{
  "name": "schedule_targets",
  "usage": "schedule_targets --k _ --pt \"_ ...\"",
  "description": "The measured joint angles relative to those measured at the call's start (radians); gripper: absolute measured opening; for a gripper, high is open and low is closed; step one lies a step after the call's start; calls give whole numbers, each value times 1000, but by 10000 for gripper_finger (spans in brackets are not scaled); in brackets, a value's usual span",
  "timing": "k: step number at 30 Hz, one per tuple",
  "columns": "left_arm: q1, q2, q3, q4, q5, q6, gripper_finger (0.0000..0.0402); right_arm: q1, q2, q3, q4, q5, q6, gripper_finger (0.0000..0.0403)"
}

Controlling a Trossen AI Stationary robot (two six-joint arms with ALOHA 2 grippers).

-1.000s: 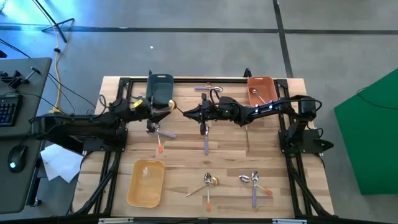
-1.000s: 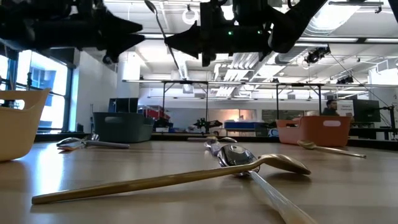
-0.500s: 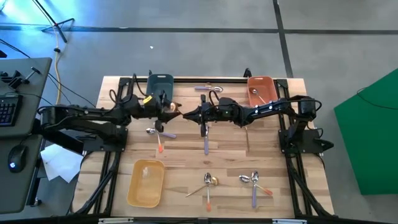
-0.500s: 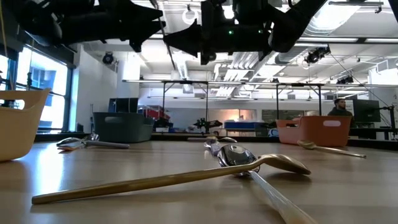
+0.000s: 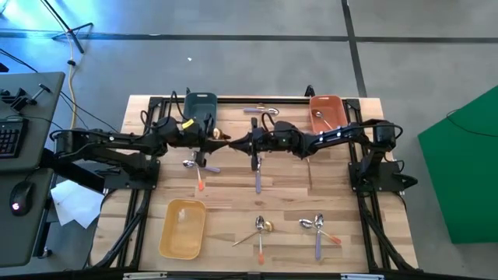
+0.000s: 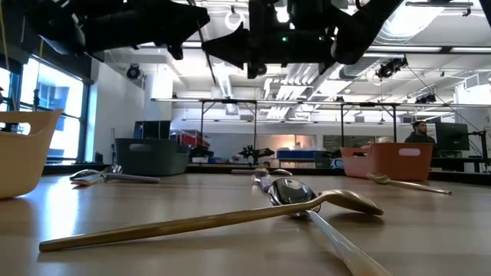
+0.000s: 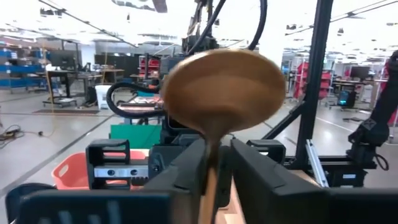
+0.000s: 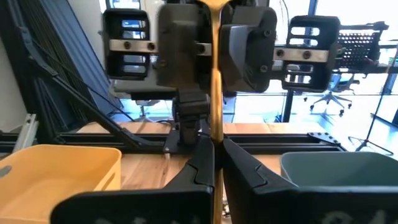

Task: Sort silverware by color (type)
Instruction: Put the center gold spoon into the yellow bin

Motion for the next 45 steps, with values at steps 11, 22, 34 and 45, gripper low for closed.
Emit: schedule_targets --k 11,22,34,45 --pt "-1 -28 0 -10 0 -10 4 0 -21 0 -33 -9 53 58" --pt "-99 -218 183 -649 -27 1 2 -2 -251 -1 -586 236 -123 84" --pt "-469 -140 578 -1524 -362 -332 1 -29 -266 -284 -347 177 -38 2" --pt "-853 36 676 -1744 -484 -1141 1 -2 -313 -460 -196 249 113 0"
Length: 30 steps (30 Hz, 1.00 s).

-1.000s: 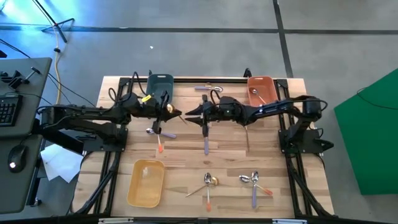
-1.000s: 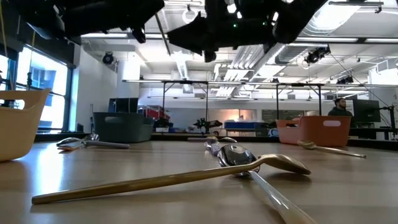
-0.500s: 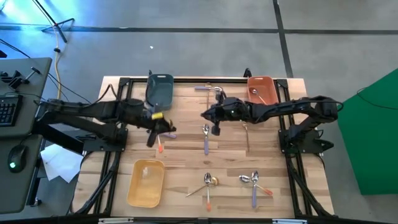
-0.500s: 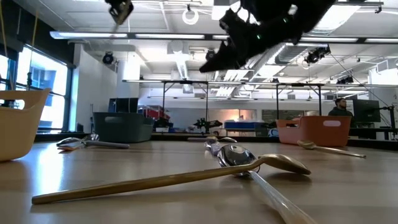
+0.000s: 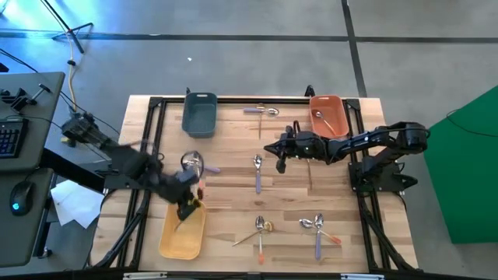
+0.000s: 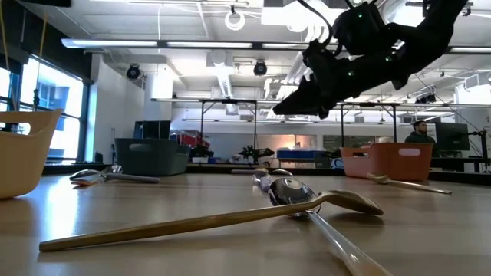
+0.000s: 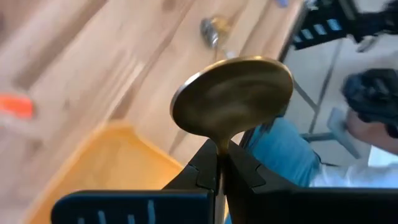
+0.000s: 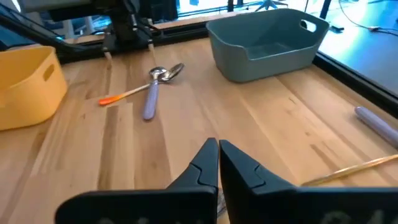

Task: Sort silverware by color (type)
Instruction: Put the center gold spoon into the yellow bin

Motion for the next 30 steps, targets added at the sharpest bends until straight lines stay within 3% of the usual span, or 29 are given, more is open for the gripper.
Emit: schedule_targets --k 5,11,17,24,30 --pt "-122 84 -41 -7 -107 -278 1 31 -20 -1 13 0 -6 0" --pt "-172 189 -42 -48 -105 -421 1 49 -42 0 4 0 -15 0" --pt "-173 281 -42 -69 -23 -411 1 69 -50 0 -3 0 -17 0" --pt "-161 342 -42 -97 0 -317 1 82 -50 0 -17 0 -16 0" --pt "-121 374 -106 2 80 -206 1 82 -50 0 -26 0 -16 0"
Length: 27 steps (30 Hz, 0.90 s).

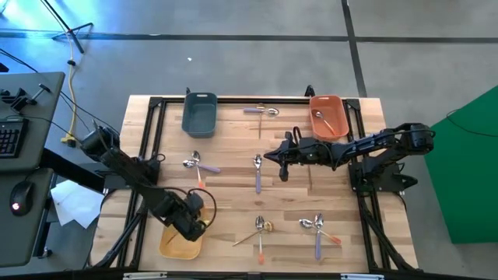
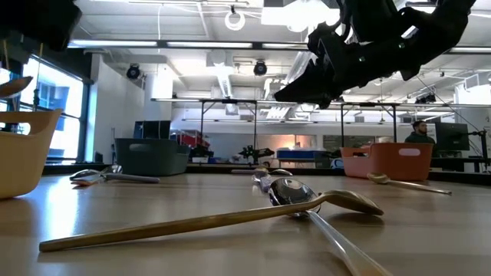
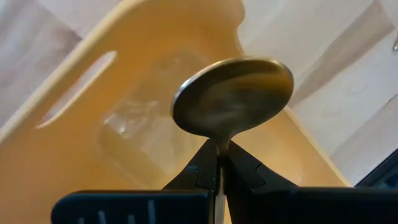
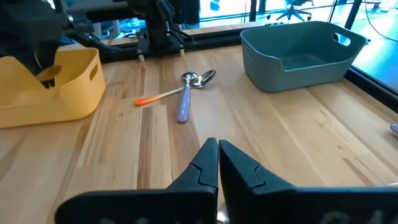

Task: Sort silverware by color (type)
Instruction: Put the center gold spoon into the yellow bin, then put the middle left purple spoon into the blue bin

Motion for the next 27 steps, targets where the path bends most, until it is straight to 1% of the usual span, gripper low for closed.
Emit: schedule_targets --k 4,9,12,18,23,25,27 --pt "27 0 -60 87 24 42 1 0 0 0 0 0 0 0" --pt "46 -1 -106 101 69 53 4 0 0 0 -3 0 0 0" --pt "50 -1 -117 100 80 39 17 0 0 0 -3 0 3 0" --pt "45 -8 -117 107 94 64 54 0 0 0 -3 0 -3 0" --pt "41 -69 -117 91 94 85 83 0 0 0 2 0 -18 0" --pt "41 -114 -117 77 92 104 88 0 0 0 2 0 -18 0" --pt "34 -164 -117 54 61 115 88 0 -3 0 1 -1 -18 0"
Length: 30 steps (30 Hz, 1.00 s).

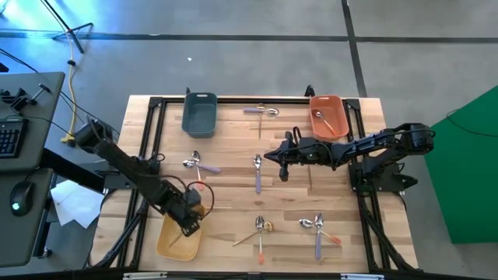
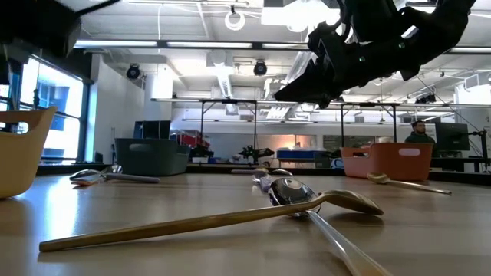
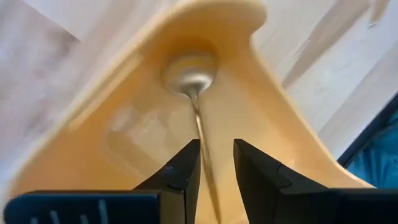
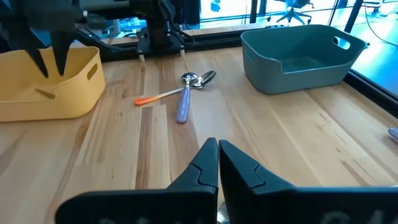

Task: Sort silverware by color (type)
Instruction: Put the middle left purple spoon into the blue bin

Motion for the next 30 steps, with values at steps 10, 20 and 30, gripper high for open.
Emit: schedule_targets --k 10,20,30 --pt "83 -257 -43 -7 -279 333 4 23 -71 0 -64 40 32 0" --pt "495 -403 -308 374 16 794 0 -6 -37 35 -98 63 60 0" --pt "807 -282 -248 192 191 1166 29 -85 -34 116 -213 28 -44 0"
